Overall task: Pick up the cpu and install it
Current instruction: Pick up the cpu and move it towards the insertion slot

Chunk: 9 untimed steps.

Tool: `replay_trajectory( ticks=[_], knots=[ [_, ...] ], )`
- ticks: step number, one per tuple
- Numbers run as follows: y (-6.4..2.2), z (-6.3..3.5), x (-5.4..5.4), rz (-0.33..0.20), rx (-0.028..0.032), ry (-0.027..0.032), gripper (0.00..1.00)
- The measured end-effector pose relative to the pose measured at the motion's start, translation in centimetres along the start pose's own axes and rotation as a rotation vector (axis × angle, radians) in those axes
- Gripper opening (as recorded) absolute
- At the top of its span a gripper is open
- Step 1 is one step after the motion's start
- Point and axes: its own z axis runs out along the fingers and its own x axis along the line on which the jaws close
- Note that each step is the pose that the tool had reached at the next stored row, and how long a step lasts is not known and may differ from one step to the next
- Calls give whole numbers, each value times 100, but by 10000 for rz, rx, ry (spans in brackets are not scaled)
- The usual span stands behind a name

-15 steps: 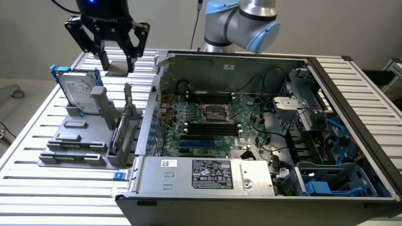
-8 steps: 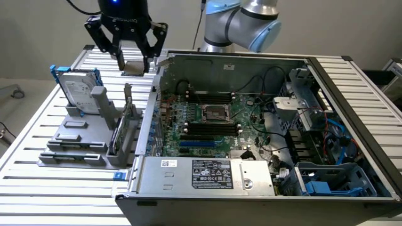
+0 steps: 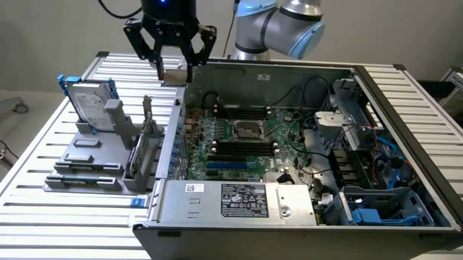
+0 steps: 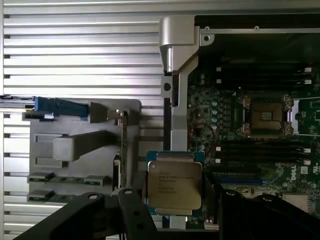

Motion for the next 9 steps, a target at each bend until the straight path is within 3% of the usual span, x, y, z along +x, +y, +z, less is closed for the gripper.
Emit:
replay_trajectory(
  ticks=[9],
  knots=[
    [66,-17,-408,0,-1,0,55]
  ],
)
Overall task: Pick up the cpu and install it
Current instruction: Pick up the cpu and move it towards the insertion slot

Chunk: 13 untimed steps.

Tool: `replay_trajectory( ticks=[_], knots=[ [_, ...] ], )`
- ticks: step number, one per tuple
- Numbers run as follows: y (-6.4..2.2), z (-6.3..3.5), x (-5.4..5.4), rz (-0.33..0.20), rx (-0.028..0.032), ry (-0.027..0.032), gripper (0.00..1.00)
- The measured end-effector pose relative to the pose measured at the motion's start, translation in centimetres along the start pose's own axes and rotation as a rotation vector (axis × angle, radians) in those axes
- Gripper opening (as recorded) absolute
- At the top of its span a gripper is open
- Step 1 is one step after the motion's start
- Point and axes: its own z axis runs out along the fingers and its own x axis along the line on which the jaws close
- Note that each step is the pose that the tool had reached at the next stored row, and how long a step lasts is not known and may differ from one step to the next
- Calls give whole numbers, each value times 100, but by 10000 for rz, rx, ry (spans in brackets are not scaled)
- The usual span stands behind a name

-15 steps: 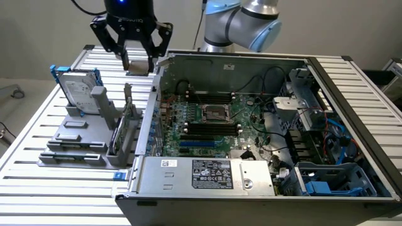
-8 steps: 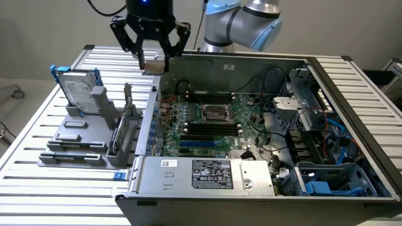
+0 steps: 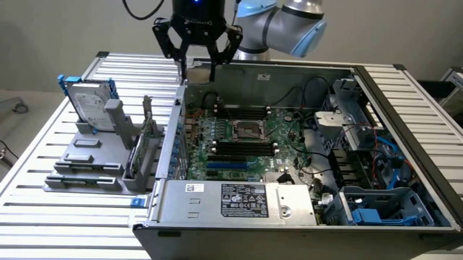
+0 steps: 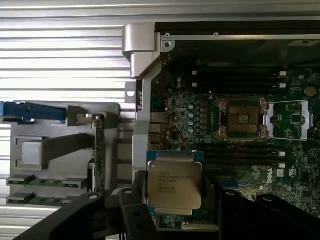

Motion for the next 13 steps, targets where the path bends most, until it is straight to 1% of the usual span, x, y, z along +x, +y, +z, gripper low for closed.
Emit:
replay_trajectory(
  ticks=[9,13],
  knots=[
    [93,-12,-408,0,0,0,55],
    [190,46,-573,-1,0,0,55]
  ],
)
